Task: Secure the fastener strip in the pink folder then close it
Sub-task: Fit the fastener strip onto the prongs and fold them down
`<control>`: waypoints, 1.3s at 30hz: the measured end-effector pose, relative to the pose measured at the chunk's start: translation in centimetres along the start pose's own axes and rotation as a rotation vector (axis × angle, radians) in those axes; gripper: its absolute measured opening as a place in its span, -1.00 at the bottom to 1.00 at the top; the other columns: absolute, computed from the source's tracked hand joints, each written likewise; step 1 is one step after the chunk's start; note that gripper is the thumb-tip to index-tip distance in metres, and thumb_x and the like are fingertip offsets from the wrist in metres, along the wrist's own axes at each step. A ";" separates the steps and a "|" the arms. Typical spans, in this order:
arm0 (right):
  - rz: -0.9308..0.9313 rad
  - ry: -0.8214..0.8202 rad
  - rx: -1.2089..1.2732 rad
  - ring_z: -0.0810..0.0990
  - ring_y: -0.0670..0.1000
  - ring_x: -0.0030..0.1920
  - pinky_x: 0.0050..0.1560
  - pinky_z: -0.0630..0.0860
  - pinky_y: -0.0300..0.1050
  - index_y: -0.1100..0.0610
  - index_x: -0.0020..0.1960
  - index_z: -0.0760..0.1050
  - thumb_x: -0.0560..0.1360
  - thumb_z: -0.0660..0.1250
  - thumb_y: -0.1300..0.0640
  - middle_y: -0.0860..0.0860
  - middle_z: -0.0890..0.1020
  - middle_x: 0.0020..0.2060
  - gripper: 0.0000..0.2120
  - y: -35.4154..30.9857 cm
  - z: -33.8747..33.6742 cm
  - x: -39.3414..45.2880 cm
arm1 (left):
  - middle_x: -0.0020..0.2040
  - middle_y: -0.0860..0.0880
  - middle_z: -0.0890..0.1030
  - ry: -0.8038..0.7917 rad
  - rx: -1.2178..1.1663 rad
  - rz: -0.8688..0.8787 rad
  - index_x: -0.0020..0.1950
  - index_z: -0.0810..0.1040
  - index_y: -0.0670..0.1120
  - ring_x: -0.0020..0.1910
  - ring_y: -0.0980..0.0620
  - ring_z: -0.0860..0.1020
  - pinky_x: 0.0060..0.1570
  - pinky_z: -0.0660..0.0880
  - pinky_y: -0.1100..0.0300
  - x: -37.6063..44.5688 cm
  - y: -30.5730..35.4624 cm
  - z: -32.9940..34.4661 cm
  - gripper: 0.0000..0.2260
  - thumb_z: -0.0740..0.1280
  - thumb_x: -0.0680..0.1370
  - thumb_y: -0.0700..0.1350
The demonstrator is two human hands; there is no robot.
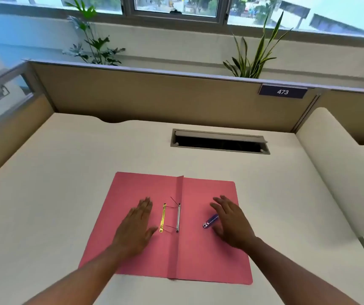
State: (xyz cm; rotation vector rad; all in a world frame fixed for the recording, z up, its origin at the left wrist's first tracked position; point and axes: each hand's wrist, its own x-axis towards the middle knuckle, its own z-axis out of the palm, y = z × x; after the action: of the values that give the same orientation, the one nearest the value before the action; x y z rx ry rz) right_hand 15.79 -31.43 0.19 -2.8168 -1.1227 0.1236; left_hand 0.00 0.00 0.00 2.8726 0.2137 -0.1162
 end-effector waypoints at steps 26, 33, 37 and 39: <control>0.153 0.326 0.050 0.63 0.09 -0.16 -0.18 0.52 -0.01 0.05 -0.03 0.68 0.50 0.30 0.17 -0.03 0.68 -0.14 -0.82 -6.1 3.7 -1.1 | 0.60 0.22 -0.17 -0.137 -0.056 0.380 0.60 -0.03 0.18 0.56 0.14 -0.26 0.54 -0.22 0.09 2.6 1.7 3.7 -0.43 0.08 0.63 0.19; 0.702 0.313 0.725 0.69 -0.05 -0.17 -0.12 0.63 -0.12 0.02 -0.01 0.70 0.53 0.46 0.20 -0.10 0.73 -0.17 -0.89 -10.6 3.5 0.1 | 0.58 0.13 0.19 -0.011 -0.199 0.445 0.53 0.31 0.03 0.58 0.08 0.05 0.53 0.07 0.02 3.4 1.6 4.6 -0.52 0.18 0.61 0.07; 0.939 0.252 1.260 0.77 0.11 -0.11 -0.02 0.73 0.04 0.12 0.05 0.71 0.55 0.43 0.29 0.08 0.78 -0.16 -0.86 -11.8 3.6 0.2 | 0.54 0.07 0.32 0.013 -0.281 0.467 0.47 0.42 -0.01 0.55 0.05 0.17 0.52 0.11 0.05 3.8 1.5 4.7 -0.55 0.14 0.60 0.06; 0.971 0.259 1.399 0.77 0.12 -0.08 0.03 0.72 0.04 0.18 0.11 0.68 0.54 0.42 0.34 0.14 0.78 -0.09 -0.82 -11.5 3.5 -0.1 | 0.53 0.07 0.35 0.020 -0.349 0.444 0.45 0.45 0.00 0.54 0.06 0.20 0.52 0.11 0.13 3.9 1.6 4.8 -0.56 0.11 0.60 0.06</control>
State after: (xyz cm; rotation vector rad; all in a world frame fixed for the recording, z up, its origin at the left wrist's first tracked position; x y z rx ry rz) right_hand 7.52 -22.94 -1.80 -1.6800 0.4281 0.3918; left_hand 3.78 -2.27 -4.56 2.5012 -0.3650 0.0327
